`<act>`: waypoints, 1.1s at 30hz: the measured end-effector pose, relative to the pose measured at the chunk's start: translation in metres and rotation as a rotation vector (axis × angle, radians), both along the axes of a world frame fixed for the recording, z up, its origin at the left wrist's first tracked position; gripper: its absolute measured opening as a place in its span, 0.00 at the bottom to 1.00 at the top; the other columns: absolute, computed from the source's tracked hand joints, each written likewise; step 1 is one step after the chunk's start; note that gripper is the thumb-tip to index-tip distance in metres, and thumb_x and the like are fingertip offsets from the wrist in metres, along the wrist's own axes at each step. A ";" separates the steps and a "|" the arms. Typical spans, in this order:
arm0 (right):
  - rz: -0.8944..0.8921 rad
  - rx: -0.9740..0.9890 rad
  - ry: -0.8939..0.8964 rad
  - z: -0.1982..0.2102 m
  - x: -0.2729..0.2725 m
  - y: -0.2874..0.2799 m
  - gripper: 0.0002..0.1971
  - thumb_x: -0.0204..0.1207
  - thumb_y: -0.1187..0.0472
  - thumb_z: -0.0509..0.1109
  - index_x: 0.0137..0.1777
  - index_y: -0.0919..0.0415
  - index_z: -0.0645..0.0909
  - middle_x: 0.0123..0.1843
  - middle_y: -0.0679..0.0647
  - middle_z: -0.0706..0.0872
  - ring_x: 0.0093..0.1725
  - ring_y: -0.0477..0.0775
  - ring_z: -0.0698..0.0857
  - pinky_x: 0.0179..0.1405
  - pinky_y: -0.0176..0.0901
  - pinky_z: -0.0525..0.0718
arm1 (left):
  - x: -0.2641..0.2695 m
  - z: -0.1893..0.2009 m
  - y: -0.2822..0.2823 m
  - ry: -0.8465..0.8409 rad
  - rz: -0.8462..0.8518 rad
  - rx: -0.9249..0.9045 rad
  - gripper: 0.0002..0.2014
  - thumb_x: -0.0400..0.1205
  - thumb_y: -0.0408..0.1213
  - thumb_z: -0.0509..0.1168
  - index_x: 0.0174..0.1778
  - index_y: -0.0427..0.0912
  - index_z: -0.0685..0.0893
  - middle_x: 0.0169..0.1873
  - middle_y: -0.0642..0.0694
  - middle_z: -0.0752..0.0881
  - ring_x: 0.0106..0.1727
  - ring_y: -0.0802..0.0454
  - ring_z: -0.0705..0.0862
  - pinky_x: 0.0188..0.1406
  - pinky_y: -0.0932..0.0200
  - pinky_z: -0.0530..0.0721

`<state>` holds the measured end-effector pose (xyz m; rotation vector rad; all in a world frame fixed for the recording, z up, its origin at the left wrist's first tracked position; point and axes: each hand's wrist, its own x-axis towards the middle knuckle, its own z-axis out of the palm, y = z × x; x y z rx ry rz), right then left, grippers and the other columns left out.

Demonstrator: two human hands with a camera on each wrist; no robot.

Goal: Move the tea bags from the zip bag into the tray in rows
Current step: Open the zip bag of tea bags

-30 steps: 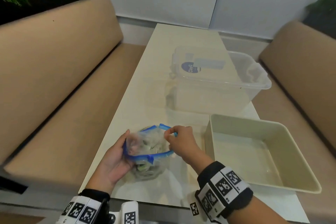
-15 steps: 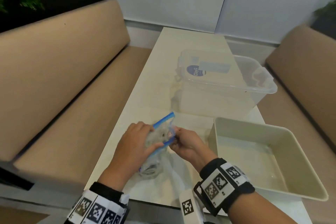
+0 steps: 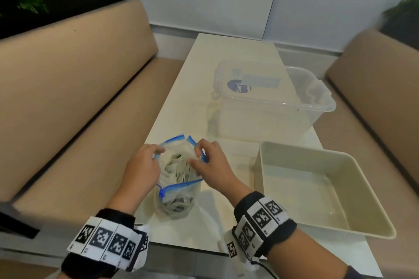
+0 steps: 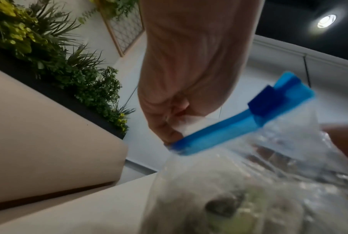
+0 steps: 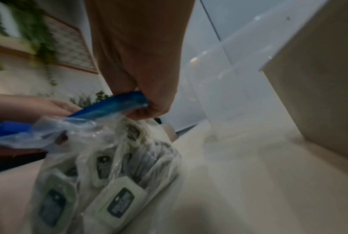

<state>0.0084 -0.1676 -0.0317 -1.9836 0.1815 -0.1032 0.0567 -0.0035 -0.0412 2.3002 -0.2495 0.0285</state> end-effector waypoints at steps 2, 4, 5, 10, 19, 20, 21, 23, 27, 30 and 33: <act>0.032 -0.492 -0.194 0.000 -0.003 -0.002 0.12 0.66 0.75 0.69 0.37 0.58 0.74 0.46 0.55 0.69 0.41 0.55 0.72 0.31 0.33 0.74 | -0.001 0.003 -0.004 -0.020 0.077 0.017 0.10 0.79 0.30 0.67 0.55 0.37 0.84 0.56 0.43 0.83 0.54 0.42 0.83 0.53 0.53 0.76; 0.100 -0.896 -0.264 0.009 -0.008 0.000 0.15 0.51 0.77 0.74 0.32 0.61 0.76 0.42 0.57 0.73 0.35 0.54 0.69 0.20 0.38 0.64 | -0.004 0.004 -0.008 -0.003 0.074 0.114 0.18 0.75 0.35 0.73 0.59 0.38 0.80 0.59 0.44 0.79 0.55 0.44 0.81 0.50 0.55 0.75; 0.126 -1.002 -0.277 0.013 -0.008 0.001 0.16 0.45 0.77 0.76 0.30 0.61 0.76 0.39 0.57 0.75 0.33 0.53 0.67 0.17 0.36 0.55 | -0.006 0.005 -0.010 0.024 0.053 0.160 0.21 0.75 0.33 0.73 0.62 0.38 0.77 0.62 0.44 0.76 0.54 0.43 0.81 0.49 0.54 0.75; 0.558 -1.155 -0.204 0.033 -0.008 0.015 0.08 0.69 0.74 0.70 0.46 0.65 0.84 0.51 0.61 0.79 0.46 0.61 0.79 0.32 0.41 0.67 | -0.008 0.017 -0.003 0.188 -0.135 0.152 0.36 0.73 0.26 0.69 0.76 0.45 0.62 0.70 0.47 0.64 0.58 0.41 0.79 0.57 0.45 0.80; 0.412 -1.064 0.239 0.044 0.006 0.019 0.20 0.76 0.66 0.69 0.65 0.69 0.71 0.62 0.63 0.77 0.59 0.62 0.80 0.50 0.44 0.76 | -0.003 0.024 0.017 0.219 -0.325 0.139 0.41 0.68 0.22 0.67 0.77 0.52 0.65 0.65 0.55 0.68 0.51 0.52 0.78 0.37 0.66 0.75; 0.436 -1.065 0.261 0.045 0.008 0.019 0.23 0.75 0.65 0.71 0.67 0.69 0.70 0.64 0.63 0.77 0.60 0.61 0.80 0.52 0.44 0.76 | -0.003 0.023 0.017 0.214 -0.324 0.128 0.42 0.68 0.22 0.67 0.77 0.51 0.65 0.65 0.54 0.69 0.53 0.51 0.78 0.38 0.65 0.75; 0.453 -1.066 0.269 0.046 0.010 0.018 0.24 0.75 0.63 0.72 0.68 0.69 0.70 0.64 0.63 0.77 0.61 0.60 0.79 0.53 0.43 0.76 | -0.004 0.023 0.015 0.207 -0.319 0.112 0.42 0.68 0.22 0.68 0.78 0.51 0.64 0.66 0.54 0.69 0.55 0.50 0.78 0.40 0.63 0.76; 0.478 -0.998 0.259 0.050 0.014 0.019 0.22 0.75 0.60 0.71 0.66 0.67 0.74 0.62 0.62 0.80 0.61 0.59 0.80 0.50 0.40 0.74 | -0.007 0.020 0.008 0.216 -0.307 0.065 0.43 0.68 0.23 0.68 0.79 0.51 0.63 0.66 0.56 0.67 0.56 0.50 0.77 0.45 0.59 0.79; 0.454 -0.824 0.201 0.047 0.020 0.027 0.13 0.77 0.61 0.66 0.57 0.69 0.81 0.54 0.64 0.85 0.51 0.60 0.82 0.46 0.43 0.75 | -0.010 0.015 -0.002 0.239 -0.284 -0.015 0.42 0.70 0.24 0.69 0.79 0.49 0.62 0.65 0.57 0.66 0.57 0.54 0.74 0.40 0.73 0.73; 0.488 -0.921 0.296 0.032 0.033 0.038 0.12 0.79 0.61 0.65 0.56 0.67 0.80 0.50 0.62 0.84 0.51 0.58 0.81 0.51 0.46 0.78 | -0.011 0.016 -0.003 0.238 -0.273 -0.054 0.42 0.69 0.23 0.69 0.79 0.49 0.63 0.64 0.57 0.66 0.55 0.58 0.75 0.37 0.76 0.73; 0.515 -1.045 0.457 0.026 0.038 0.046 0.09 0.81 0.60 0.63 0.49 0.65 0.80 0.36 0.54 0.75 0.50 0.52 0.76 0.64 0.44 0.74 | -0.012 0.016 -0.001 0.225 -0.276 -0.103 0.41 0.69 0.22 0.68 0.77 0.51 0.65 0.63 0.56 0.68 0.52 0.71 0.75 0.39 0.78 0.75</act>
